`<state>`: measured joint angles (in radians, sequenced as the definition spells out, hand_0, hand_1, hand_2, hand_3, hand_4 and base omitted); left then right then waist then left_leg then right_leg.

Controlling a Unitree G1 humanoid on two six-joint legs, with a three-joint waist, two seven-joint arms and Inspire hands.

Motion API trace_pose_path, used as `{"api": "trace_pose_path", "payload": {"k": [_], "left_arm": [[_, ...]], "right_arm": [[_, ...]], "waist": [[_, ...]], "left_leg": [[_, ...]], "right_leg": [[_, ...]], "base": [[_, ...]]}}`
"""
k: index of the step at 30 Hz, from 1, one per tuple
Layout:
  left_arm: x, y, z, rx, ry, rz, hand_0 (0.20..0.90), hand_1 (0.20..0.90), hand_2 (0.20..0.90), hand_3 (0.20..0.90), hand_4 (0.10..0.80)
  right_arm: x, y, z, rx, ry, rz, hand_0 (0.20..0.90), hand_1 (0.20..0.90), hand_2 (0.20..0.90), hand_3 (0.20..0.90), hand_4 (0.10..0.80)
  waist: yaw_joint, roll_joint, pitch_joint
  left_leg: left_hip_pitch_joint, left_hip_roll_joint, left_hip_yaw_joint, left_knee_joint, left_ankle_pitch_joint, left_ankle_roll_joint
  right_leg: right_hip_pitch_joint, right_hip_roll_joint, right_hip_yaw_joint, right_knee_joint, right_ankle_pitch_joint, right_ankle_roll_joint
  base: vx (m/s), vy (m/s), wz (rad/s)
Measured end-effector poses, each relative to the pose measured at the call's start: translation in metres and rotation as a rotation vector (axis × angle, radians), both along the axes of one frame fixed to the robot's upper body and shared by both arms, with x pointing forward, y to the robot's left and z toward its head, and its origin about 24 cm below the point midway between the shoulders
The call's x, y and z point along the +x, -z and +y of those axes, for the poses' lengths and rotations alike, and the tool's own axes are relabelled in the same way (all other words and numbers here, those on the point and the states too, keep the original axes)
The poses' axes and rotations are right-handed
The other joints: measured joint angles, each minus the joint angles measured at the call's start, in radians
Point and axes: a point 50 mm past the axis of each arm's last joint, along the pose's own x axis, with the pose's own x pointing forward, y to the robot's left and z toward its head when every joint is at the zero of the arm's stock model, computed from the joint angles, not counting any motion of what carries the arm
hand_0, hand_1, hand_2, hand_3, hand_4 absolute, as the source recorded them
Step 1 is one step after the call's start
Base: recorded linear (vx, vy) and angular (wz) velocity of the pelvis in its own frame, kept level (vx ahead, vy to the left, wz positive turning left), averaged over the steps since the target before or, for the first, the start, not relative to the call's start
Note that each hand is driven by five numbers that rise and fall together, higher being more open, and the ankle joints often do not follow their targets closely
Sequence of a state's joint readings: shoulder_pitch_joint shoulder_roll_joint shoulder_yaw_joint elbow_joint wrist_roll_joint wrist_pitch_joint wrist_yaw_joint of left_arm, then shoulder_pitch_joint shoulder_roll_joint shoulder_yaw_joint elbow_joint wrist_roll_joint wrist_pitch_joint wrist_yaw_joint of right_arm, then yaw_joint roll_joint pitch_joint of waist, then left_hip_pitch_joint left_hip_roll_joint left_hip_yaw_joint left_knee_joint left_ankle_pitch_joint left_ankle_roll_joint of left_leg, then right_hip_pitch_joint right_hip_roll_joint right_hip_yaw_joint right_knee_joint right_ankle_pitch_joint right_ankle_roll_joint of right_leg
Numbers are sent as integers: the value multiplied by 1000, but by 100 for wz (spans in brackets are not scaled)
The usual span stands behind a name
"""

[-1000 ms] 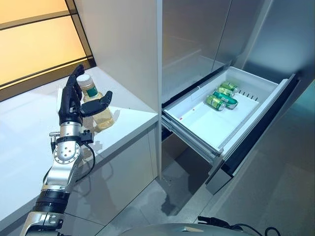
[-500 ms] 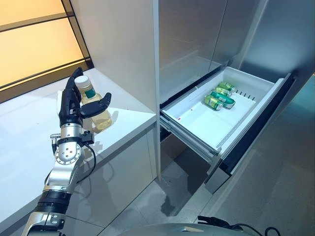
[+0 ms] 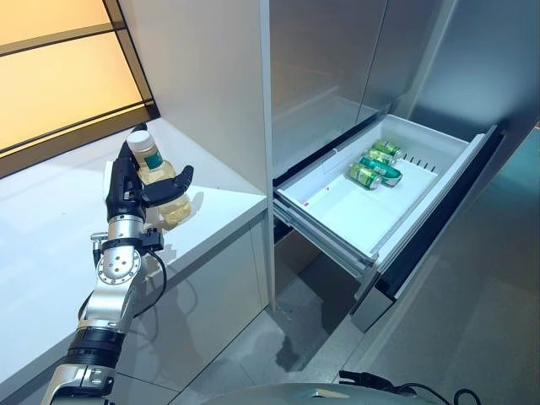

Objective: Put drinks into fridge and close the fridge

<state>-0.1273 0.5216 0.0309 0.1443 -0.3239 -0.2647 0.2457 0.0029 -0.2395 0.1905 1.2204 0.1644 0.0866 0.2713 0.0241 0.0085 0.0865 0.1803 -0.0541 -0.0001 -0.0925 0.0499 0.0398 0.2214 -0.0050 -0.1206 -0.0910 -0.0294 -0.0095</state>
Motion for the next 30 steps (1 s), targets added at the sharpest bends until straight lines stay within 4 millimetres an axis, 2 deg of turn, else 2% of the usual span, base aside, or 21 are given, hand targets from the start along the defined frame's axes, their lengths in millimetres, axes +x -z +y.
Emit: {"api": "trace_pose_path", "payload": {"k": [6, 8, 9, 10, 30], "left_arm": [[0, 0, 0, -4, 0, 0, 900, 900, 900, 900, 800], [0, 1, 0, -21, 0, -1, 514, 514, 514, 450, 350], [0, 1, 0, -33, 0, -2, 514, 514, 514, 450, 350], [0, 1, 0, -47, -1, -4, 300, 300, 300, 200, 100], [-2, 1, -5, -70, 29, -26, 300, 300, 300, 200, 100]], "right_arm": [[0, 0, 0, 0, 0, 0, 900, 900, 900, 900, 800], [0, 0, 0, 0, 0, 0, 900, 900, 900, 900, 800], [0, 0, 0, 0, 0, 0, 900, 900, 900, 900, 800], [0, 0, 0, 0, 0, 0, 900, 900, 900, 900, 800], [5, -1, 1, 3, -5, -44, 900, 900, 900, 900, 800]], "waist": [[0, 0, 0], [0, 0, 0], [0, 0, 0], [0, 0, 0], [3, -4, 2]], "left_leg": [[0, 0, 0, 0, 0, 0], [0, 0, 0, 0, 0, 0], [0, 0, 0, 0, 0, 0], [0, 0, 0, 0, 0, 0], [0, 0, -1, 0, 0, 0]], "right_leg": [[1, 0, 0, 0, 0, 0], [1, 0, 0, 0, 0, 0], [1, 0, 0, 0, 0, 0], [1, 0, 0, 0, 0, 0], [-2, 0, 0, 0, 0, 0]], "base": [[0, 0, 0], [0, 0, 0], [0, 0, 0], [0, 0, 0], [0, 0, 0]]}}
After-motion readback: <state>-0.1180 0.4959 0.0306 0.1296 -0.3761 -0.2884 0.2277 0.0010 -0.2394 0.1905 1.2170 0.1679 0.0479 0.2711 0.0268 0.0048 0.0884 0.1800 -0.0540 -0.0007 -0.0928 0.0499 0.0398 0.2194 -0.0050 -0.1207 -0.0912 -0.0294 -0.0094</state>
